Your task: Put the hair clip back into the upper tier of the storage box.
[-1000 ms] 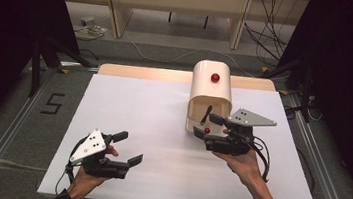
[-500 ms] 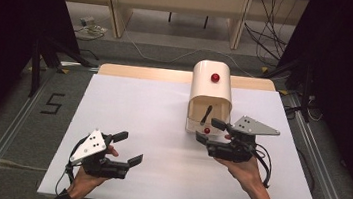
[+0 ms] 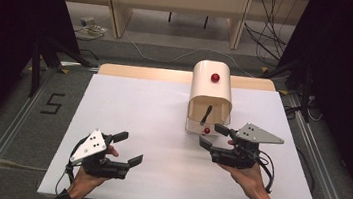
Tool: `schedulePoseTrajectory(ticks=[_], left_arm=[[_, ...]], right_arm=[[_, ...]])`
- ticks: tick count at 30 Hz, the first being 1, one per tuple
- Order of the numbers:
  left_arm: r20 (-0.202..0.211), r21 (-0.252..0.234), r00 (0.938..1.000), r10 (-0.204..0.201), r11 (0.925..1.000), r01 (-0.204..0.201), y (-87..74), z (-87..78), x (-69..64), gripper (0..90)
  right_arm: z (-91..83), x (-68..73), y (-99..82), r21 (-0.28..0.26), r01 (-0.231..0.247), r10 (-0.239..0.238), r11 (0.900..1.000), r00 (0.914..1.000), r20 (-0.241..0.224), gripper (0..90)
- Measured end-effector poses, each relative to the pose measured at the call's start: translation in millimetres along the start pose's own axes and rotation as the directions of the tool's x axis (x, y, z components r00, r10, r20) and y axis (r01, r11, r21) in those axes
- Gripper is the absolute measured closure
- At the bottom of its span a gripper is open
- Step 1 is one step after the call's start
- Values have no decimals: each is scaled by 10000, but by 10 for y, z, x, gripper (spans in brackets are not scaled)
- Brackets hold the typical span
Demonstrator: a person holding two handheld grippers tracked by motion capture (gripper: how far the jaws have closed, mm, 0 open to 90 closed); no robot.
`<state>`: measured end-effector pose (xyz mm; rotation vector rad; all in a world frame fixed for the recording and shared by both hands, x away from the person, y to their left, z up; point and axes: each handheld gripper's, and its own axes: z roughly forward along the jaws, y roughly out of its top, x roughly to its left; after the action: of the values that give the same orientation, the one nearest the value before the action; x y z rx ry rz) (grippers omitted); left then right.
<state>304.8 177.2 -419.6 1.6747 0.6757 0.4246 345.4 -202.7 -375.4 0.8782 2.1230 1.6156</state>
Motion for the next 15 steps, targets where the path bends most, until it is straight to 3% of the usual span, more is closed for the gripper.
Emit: schedulePoseTrajectory(ticks=[15], left_arm=[[11, 5, 10000, -5, 10000, 5, 0, 1, 0, 124]], right_arm=[[-112, -40, -144, -188, 54, -51, 9998, 9999, 152, 301]])
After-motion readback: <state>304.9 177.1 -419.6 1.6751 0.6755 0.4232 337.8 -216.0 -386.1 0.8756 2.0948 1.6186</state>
